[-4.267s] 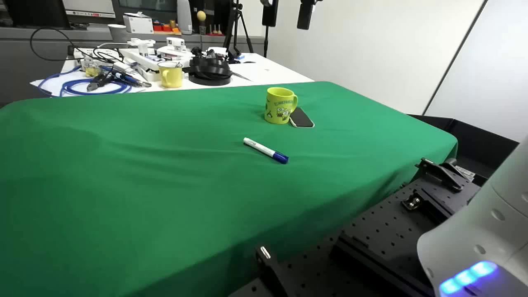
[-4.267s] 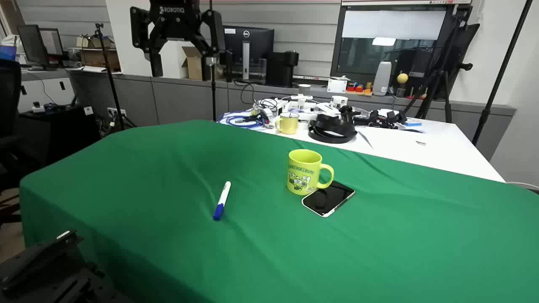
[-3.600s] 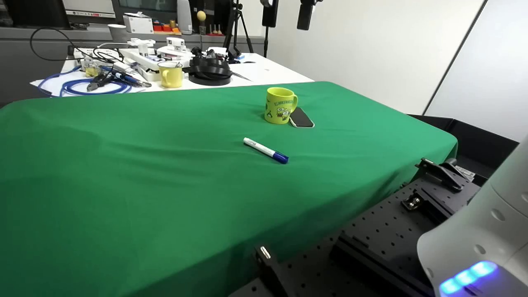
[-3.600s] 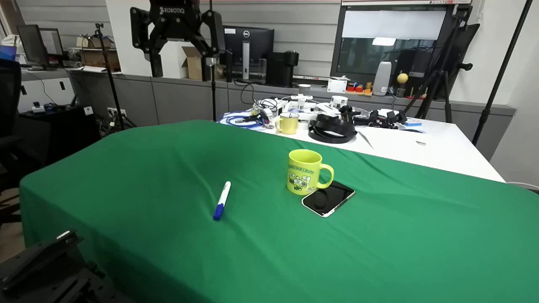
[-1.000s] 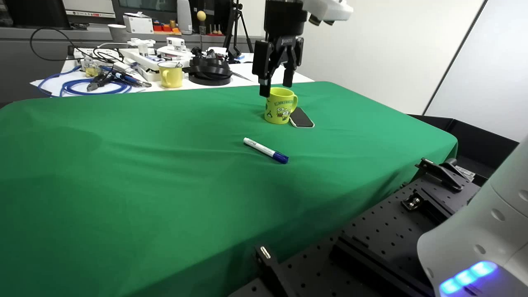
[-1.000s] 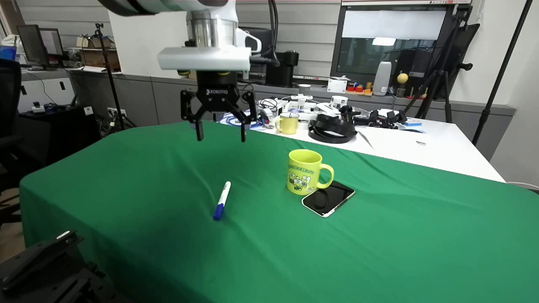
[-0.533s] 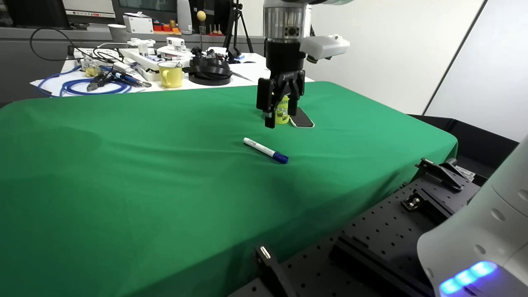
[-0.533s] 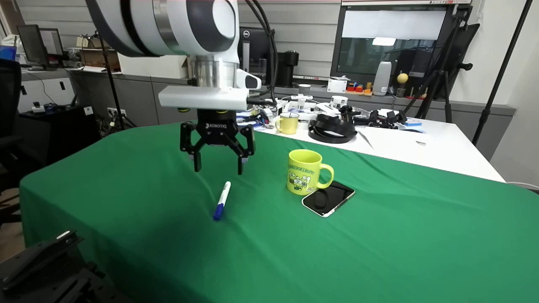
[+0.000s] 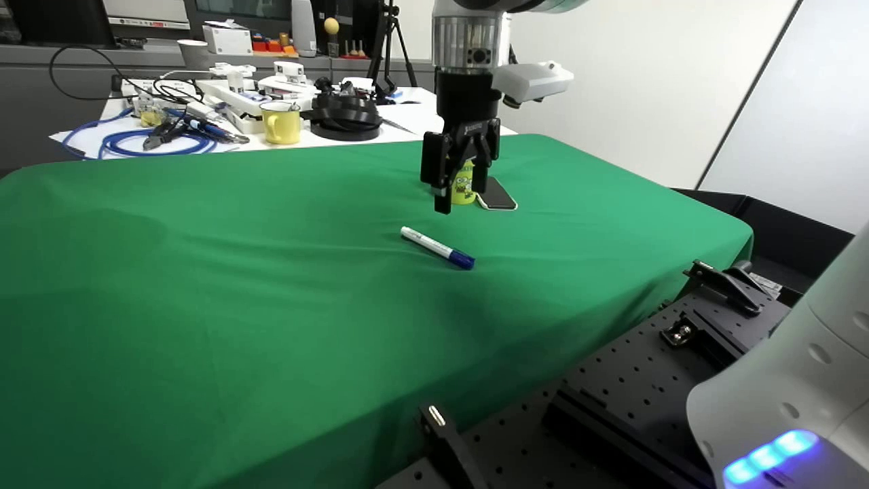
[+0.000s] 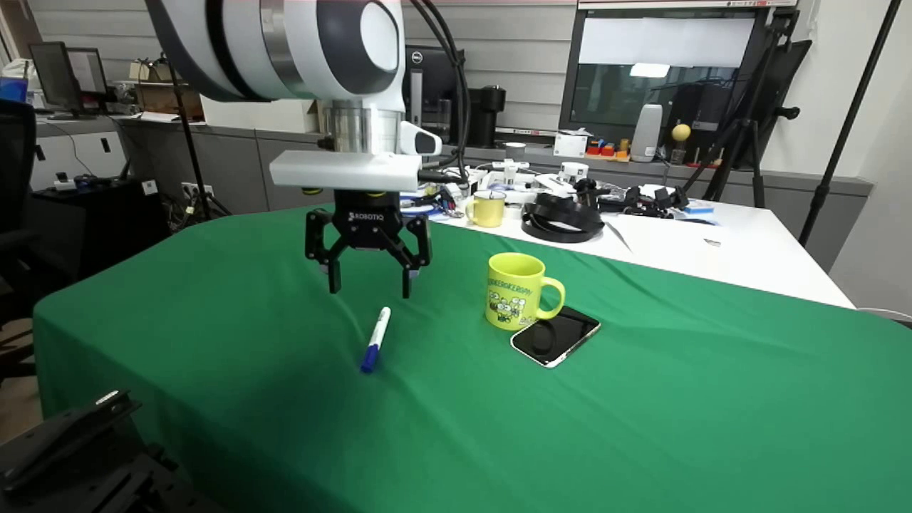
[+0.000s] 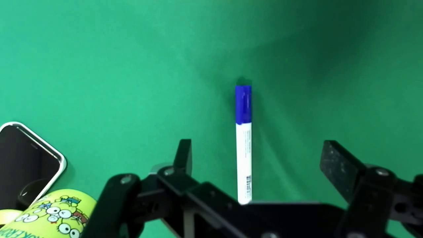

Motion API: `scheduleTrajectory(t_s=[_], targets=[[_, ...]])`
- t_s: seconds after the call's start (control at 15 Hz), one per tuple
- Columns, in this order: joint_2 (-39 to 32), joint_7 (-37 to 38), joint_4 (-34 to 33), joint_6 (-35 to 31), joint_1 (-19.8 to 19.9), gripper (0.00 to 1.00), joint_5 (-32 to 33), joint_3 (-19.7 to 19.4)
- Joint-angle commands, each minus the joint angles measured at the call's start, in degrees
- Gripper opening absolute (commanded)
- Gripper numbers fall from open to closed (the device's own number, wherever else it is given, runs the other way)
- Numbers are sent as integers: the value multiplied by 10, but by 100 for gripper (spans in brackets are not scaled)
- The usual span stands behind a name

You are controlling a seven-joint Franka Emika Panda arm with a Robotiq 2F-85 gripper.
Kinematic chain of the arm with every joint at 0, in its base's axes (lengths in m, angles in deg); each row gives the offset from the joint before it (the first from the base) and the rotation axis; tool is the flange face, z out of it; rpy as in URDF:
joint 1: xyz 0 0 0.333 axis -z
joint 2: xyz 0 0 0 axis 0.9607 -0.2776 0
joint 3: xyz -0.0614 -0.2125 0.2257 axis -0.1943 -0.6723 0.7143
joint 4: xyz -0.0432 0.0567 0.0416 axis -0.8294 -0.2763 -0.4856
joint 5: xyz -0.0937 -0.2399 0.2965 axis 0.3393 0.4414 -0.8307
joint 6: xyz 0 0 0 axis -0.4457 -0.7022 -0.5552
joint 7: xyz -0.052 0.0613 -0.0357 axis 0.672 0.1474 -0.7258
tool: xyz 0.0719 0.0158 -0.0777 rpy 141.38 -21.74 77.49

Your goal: Pick up the marker and put it inside the mug

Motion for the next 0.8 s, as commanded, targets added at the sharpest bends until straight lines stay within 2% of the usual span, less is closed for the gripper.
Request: scheduleTrajectory(t_s=[0.0, 0.73], targets=[[-39, 0, -2, -46, 2, 100, -2, 4], [-123, -27, -1, -146, 4, 100, 7, 13]])
